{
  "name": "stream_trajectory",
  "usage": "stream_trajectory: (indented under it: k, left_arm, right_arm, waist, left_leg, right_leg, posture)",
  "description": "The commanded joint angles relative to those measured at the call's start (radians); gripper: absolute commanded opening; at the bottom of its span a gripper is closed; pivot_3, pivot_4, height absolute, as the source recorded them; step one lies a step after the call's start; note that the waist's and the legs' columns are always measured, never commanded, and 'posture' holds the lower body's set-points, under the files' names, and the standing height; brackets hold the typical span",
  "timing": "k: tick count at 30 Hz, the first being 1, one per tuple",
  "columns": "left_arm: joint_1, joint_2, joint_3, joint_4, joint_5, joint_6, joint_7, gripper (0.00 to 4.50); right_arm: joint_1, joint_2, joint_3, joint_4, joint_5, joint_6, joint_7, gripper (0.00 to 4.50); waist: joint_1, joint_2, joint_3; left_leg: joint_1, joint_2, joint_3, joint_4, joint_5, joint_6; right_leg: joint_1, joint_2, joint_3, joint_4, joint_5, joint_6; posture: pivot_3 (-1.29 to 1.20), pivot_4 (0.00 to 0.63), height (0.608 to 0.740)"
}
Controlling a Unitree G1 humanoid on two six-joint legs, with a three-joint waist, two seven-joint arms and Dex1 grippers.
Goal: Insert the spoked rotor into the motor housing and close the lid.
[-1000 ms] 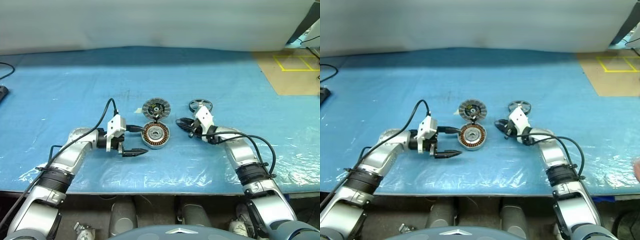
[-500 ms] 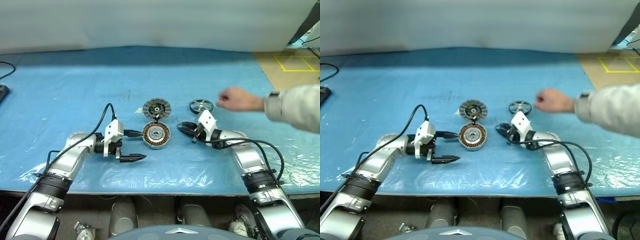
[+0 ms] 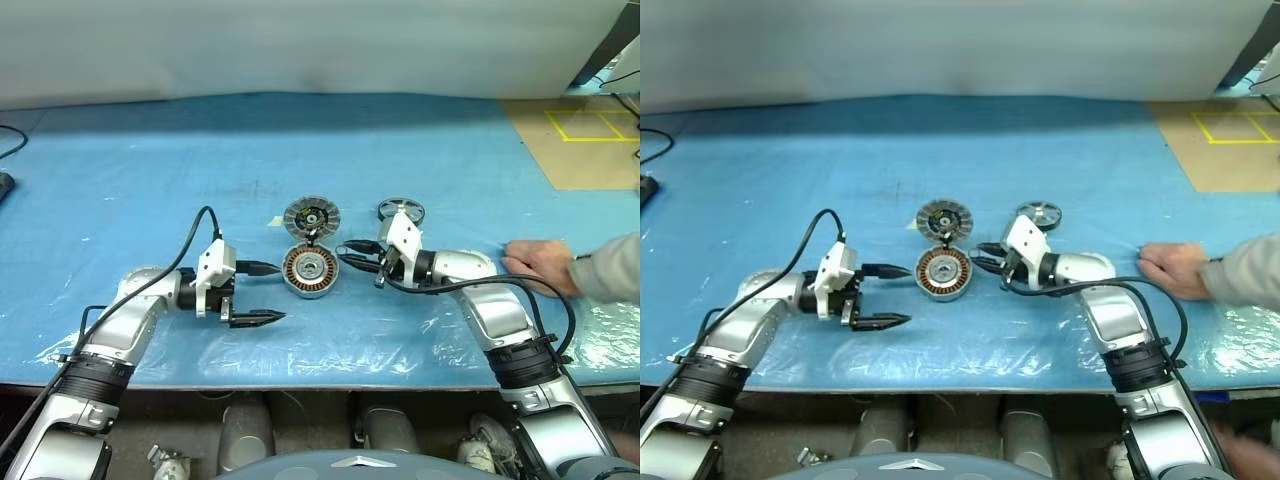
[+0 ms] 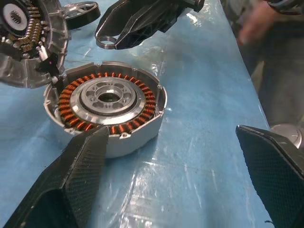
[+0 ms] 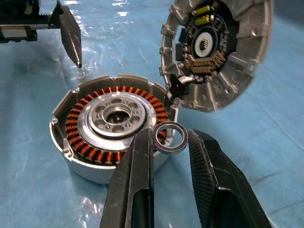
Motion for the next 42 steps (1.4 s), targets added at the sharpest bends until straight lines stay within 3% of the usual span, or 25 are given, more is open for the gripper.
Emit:
stream_trajectory:
  k: [1,42]
  left_arm:
    - [0.011,0.013,0.036,-0.029,-0.01,-0.012,-0.006,4.5]
    - [0.054,0.001,0.042,-0.035,0.038,-0.058,0.052,4.5]
  right_arm:
    - [-0.03,0.016,0.02,-0.021,0.007,-0.009,0.004,0.66]
    - [-0.109,0.08,0.125,0.139,-0.034,-0.075,0.053,0.66]
  waist:
    - [0.0,0.0,0.0]
    - [0.0,0.0,0.0]
  left_leg:
    - [0.0,0.0,0.0,0.0,0.0,0.0]
    - [0.0,0.0,0.0,0.0,0.0,0.0]
  right_leg:
    - [0.0,0.0,0.0,0.0,0.0,0.0]
    - [0.0,0.0,0.0,0.0,0.0,0.0]
  posture:
    - [0.0,0.15,0.74]
    - [0.0,0.15,0.74]
